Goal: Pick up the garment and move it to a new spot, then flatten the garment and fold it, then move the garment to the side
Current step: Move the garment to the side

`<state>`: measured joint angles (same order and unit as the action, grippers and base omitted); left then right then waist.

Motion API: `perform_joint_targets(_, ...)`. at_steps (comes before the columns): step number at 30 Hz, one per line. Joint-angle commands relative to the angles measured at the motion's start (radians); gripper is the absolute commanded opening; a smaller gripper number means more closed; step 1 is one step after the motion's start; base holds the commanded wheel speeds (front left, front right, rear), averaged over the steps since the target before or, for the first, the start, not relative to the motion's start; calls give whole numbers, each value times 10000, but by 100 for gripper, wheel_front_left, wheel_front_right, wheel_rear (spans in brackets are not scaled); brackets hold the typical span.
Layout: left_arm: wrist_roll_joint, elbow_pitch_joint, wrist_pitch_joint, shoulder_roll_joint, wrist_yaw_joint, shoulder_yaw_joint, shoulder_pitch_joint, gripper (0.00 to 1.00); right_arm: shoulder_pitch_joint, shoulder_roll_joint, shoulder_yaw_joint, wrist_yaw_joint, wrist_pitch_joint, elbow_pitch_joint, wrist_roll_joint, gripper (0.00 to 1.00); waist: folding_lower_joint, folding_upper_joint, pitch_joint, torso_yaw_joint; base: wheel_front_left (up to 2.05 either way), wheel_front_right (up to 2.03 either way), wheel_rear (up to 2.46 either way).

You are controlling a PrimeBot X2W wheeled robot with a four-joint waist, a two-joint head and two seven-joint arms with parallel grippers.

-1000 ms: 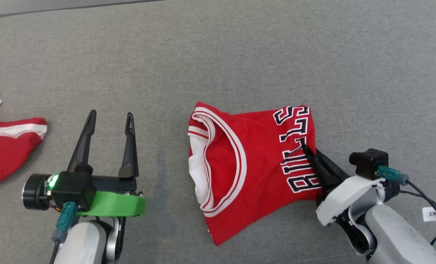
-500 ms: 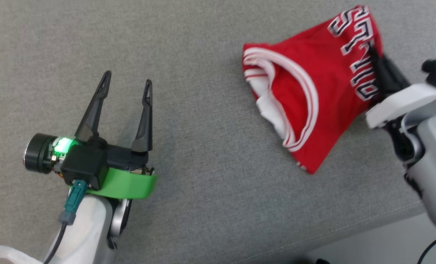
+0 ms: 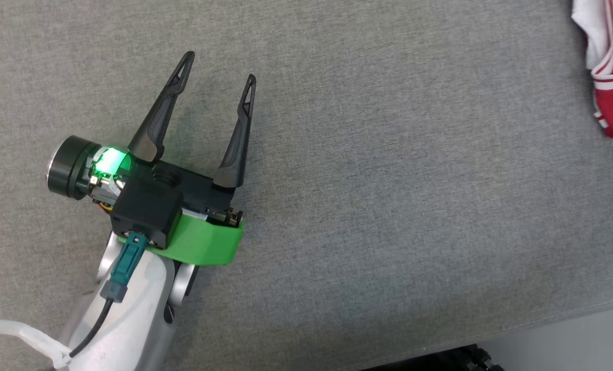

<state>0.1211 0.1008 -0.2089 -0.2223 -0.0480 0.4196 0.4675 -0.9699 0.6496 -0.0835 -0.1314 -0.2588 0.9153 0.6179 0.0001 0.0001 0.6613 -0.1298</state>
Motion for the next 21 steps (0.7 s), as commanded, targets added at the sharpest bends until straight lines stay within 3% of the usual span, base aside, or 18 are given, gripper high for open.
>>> perform_joint_targets(1,-39,51,-5,-31,42,14,222,100,-175,144,152,15,-74,-57,-236,28,-1,-1,427,383,0,0,0)
perform_joint_targets(2,-42,57,-13,-35,35,18,225,100,-151,139,251,15,-74,-58,-335,83,-1,-1,438,383,0,0,0)
perform_joint_targets(3,-38,55,-18,-49,14,16,222,100,-129,136,432,13,-76,-181,-511,100,-1,-1,440,369,0,0,0)
perform_joint_targets(9,130,-156,-115,-33,-149,-57,-42,100,811,-196,1816,15,-69,-1042,-1614,100,-1,-1,31,252,0,0,0)
perform_joint_targets(15,430,-605,-247,-29,-428,-310,-730,100,2655,-1498,2846,15,-70,-2768,-2253,100,-1,-1,-1125,-57,0,0,0)
perform_joint_targets(21,781,-941,-267,-183,-683,-619,-1533,100,4451,-2924,2853,15,-71,-4521,-2640,100,-1,-1,-2305,-336,0,0,0)
